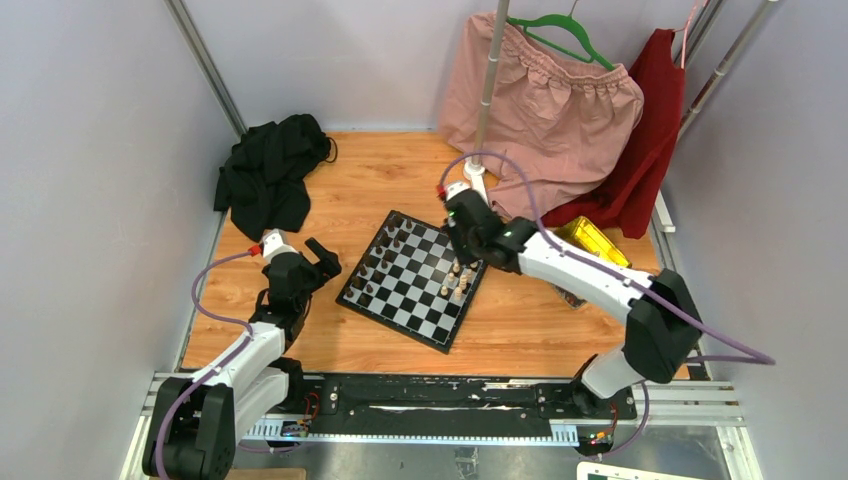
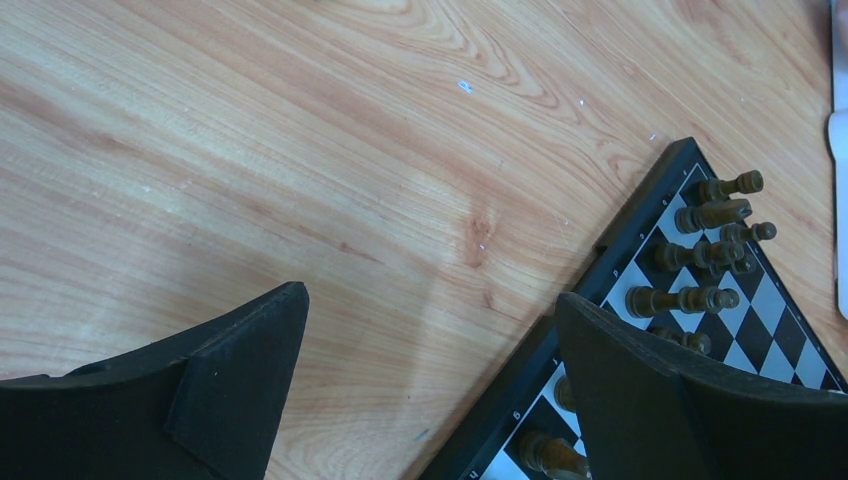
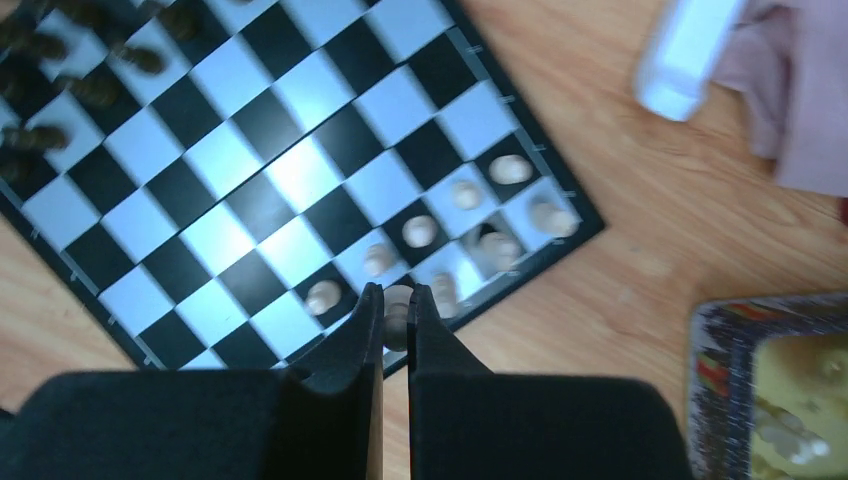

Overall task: Set up the chess pieces on the board
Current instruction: Place the chess piece on the chessboard.

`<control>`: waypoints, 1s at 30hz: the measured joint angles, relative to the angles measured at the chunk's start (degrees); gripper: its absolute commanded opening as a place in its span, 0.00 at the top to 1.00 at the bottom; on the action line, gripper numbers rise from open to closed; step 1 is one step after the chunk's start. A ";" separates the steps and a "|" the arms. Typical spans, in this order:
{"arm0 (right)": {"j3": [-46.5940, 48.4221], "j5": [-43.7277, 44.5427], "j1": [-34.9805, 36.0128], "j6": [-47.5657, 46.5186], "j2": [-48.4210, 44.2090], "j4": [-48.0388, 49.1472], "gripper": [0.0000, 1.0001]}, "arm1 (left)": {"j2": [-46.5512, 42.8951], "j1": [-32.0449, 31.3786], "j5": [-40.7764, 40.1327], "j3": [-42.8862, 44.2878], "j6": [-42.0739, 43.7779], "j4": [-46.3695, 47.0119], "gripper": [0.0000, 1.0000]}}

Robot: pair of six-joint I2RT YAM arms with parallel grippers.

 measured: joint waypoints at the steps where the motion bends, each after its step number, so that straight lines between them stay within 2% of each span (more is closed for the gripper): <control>1: 0.42 -0.09 1.75 -0.26 1.01 -0.26 1.00 | 0.00 0.00 0.00 0.00 0.00 -0.02 0.00; 6: 2.60 0.04 10.01 -1.20 6.14 -1.99 1.00 | 0.00 0.00 0.00 0.00 0.00 0.00 0.00; 11: 3.91 0.63 14.49 -1.27 8.98 -2.86 1.00 | 0.00 0.00 0.00 0.00 0.02 0.00 0.00; 30: 1.97 3.32 17.27 -1.03 13.25 -2.29 1.00 | 0.00 0.00 0.00 0.00 0.02 0.00 0.00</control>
